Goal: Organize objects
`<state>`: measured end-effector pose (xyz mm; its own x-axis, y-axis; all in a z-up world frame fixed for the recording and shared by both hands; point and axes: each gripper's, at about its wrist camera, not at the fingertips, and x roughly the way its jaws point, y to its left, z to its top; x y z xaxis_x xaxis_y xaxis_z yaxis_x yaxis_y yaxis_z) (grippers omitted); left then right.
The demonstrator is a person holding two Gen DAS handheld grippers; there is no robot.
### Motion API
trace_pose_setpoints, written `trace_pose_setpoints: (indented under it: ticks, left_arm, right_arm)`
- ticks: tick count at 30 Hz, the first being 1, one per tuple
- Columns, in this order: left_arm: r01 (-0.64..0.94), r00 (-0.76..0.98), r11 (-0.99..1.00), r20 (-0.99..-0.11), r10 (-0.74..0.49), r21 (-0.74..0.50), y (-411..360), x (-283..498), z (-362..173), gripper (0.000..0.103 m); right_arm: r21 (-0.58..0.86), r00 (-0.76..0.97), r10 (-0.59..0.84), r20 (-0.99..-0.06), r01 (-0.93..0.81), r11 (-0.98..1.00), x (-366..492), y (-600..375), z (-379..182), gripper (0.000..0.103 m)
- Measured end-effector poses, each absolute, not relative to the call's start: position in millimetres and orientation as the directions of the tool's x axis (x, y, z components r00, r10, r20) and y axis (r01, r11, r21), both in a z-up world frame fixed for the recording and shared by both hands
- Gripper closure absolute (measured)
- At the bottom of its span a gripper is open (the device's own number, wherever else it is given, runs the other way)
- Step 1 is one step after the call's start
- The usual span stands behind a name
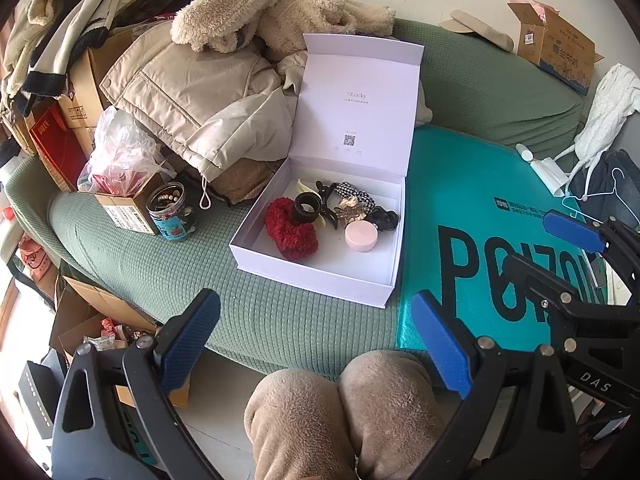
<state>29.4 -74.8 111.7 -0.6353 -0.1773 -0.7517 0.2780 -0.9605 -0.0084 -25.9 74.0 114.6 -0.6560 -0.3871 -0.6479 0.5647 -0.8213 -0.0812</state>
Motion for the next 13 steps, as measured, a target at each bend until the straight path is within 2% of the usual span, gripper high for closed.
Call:
trace_pose_setpoints:
  ticks: [13]
  left_arm:
    - [0.255,-0.618,-0.967,-0.764,-0.184,0.027,-52,5,98,0.007]
  right_arm:
    - [-0.02,-0.625,-0.412,-0.662,0.565,-0.825,-42,98,98,0.037]
